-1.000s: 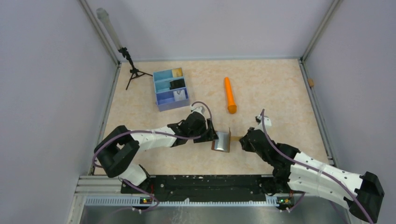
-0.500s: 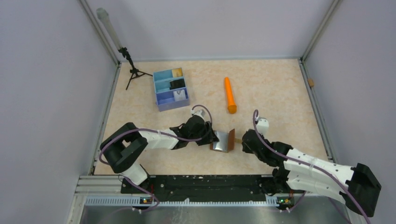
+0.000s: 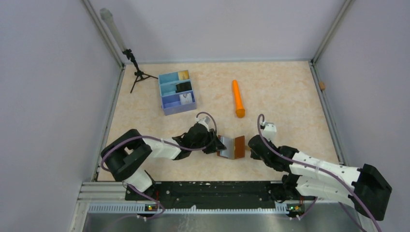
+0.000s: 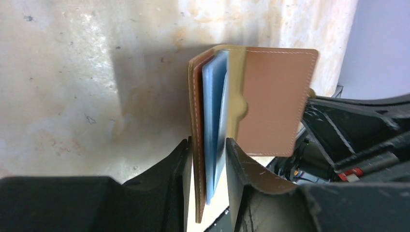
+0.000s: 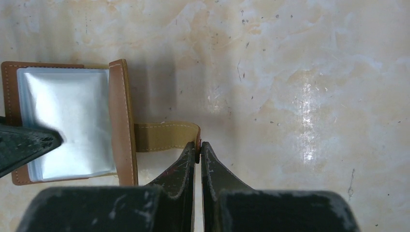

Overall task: Put the credit cards into the card holder
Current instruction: Open the card holder at the center of the board.

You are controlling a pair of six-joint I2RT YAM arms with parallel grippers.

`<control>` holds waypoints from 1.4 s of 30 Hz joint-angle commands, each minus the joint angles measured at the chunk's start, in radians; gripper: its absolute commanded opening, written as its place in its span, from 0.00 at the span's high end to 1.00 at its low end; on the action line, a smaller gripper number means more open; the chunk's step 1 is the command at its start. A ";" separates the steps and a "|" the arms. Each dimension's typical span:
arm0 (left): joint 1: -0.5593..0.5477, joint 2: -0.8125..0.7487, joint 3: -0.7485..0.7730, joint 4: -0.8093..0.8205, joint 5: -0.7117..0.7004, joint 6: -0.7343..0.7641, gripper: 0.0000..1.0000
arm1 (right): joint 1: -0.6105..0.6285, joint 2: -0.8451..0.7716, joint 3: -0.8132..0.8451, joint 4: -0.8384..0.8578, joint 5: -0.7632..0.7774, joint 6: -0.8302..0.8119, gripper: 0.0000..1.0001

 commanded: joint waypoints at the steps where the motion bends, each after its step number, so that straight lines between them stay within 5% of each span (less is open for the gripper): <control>1: -0.004 -0.121 -0.015 -0.011 -0.018 0.051 0.65 | 0.009 0.018 0.033 0.015 0.019 0.007 1.00; 13: -0.004 -0.130 -0.009 -0.050 0.024 0.100 1.00 | 0.009 0.048 0.053 0.034 0.003 -0.006 1.00; 18: -0.004 -0.208 -0.018 -0.097 -0.022 0.103 1.00 | 0.009 0.033 0.084 -0.026 0.024 -0.012 0.99; 23: -0.004 -0.331 0.008 -0.312 -0.144 0.134 1.00 | 0.007 -0.001 0.153 -0.095 0.034 -0.060 0.60; 26: -0.004 -0.346 0.049 -0.438 -0.197 0.165 1.00 | 0.008 -0.028 0.197 -0.110 0.004 -0.099 0.44; 32: -0.004 -0.348 0.069 -0.480 -0.184 0.169 1.00 | 0.008 -0.061 0.205 0.081 -0.254 -0.213 0.38; 42: -0.004 -0.349 0.058 -0.459 -0.181 0.165 1.00 | 0.013 0.126 0.116 0.510 -0.540 -0.133 0.39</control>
